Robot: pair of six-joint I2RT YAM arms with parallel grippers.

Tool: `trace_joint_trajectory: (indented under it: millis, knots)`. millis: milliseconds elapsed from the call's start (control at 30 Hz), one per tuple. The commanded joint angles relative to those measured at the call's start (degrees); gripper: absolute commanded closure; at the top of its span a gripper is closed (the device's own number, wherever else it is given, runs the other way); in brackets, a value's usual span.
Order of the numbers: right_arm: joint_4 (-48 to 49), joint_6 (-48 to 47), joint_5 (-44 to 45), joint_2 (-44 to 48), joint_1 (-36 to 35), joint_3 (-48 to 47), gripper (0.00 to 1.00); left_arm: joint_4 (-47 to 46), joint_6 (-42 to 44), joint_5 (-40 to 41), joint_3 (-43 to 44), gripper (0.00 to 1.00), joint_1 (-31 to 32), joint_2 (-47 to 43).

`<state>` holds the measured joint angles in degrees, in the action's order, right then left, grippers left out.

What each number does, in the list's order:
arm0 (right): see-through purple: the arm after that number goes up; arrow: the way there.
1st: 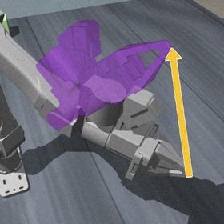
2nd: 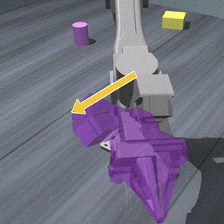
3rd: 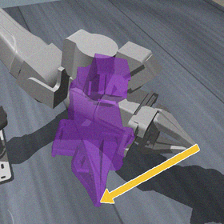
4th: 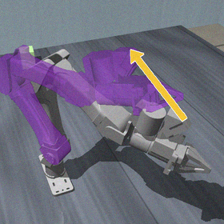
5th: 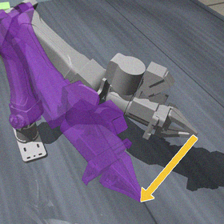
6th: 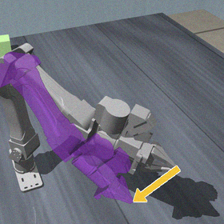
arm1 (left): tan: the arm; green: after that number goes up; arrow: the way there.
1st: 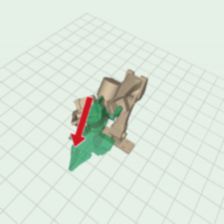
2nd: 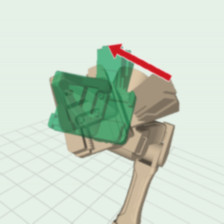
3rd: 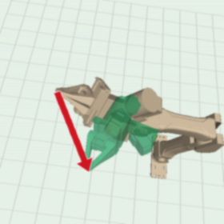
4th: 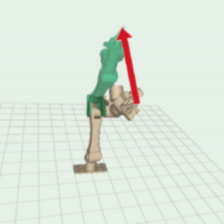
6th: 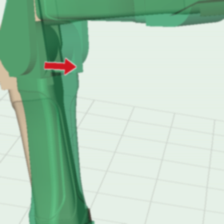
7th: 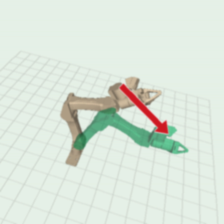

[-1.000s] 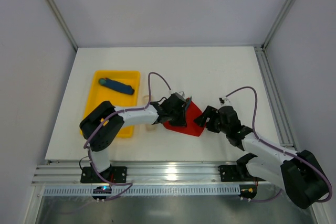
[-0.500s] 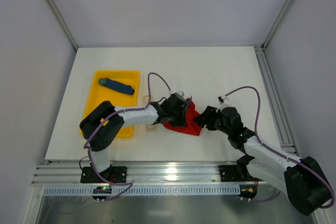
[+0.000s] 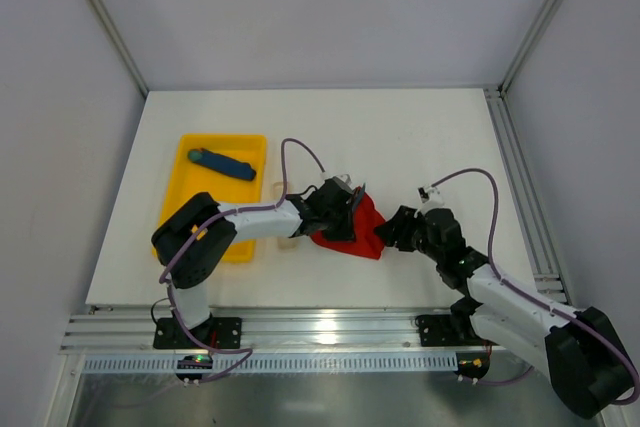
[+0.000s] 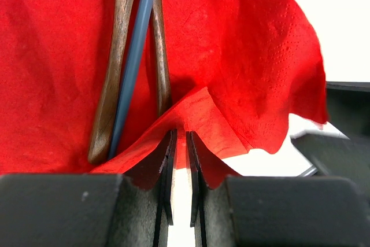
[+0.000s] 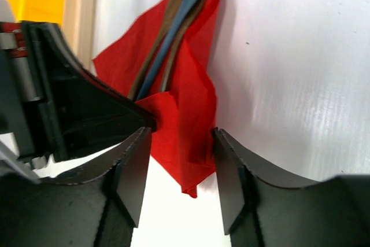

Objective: Place the utensils on the paper napkin and roll it up
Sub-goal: Roll the napkin at the center of the board.

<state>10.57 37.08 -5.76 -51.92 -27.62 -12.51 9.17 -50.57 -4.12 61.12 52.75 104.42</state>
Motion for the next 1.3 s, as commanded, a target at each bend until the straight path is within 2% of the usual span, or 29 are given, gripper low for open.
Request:
trace_joint_trajectory:
  millis: [0,267,367,633,733,767,900,1000,1267]
  knots:
    - [7.36,-1.05,-3.03,4.01,0.11,1.43,0.45,-0.38,0.12,0.87,-0.83,0.84,0.07,-0.1]
    - [7.61,-2.63,-2.76,3.41,0.02,1.7,0.43,-0.38,0.03,0.87,-0.65,0.84,0.07,0.17]
    - [11.75,-2.28,-4.7,4.37,0.11,3.81,0.46,-0.38,0.03,0.87,-0.65,0.84,0.16,0.17]
    - [2.45,-4.3,2.59,2.26,0.11,0.03,0.59,-0.2,0.03,0.87,-0.48,0.84,0.25,-0.01]
    - [0.42,-4.3,4.79,2.44,0.11,-0.32,0.68,-0.2,0.03,0.87,-0.3,0.84,0.16,-0.18]
    - [-0.1,-4.38,5.05,2.26,0.11,-0.49,0.76,-0.12,0.03,0.87,-0.3,0.84,0.16,-0.18]
    - [-1.95,-4.56,5.5,2.61,0.11,-2.07,0.96,-0.2,-0.5,-0.36,-0.04,0.84,0.16,-0.45]
    - [-3.1,-4.91,4.62,2.96,0.02,-3.74,0.96,1.02,-0.94,-0.01,0.49,0.79,0.16,-0.97]
    - [-3.63,-3.69,0.59,0.95,0.11,-6.91,0.96,5.6,-0.41,3.68,2.95,0.76,0.16,-0.98]
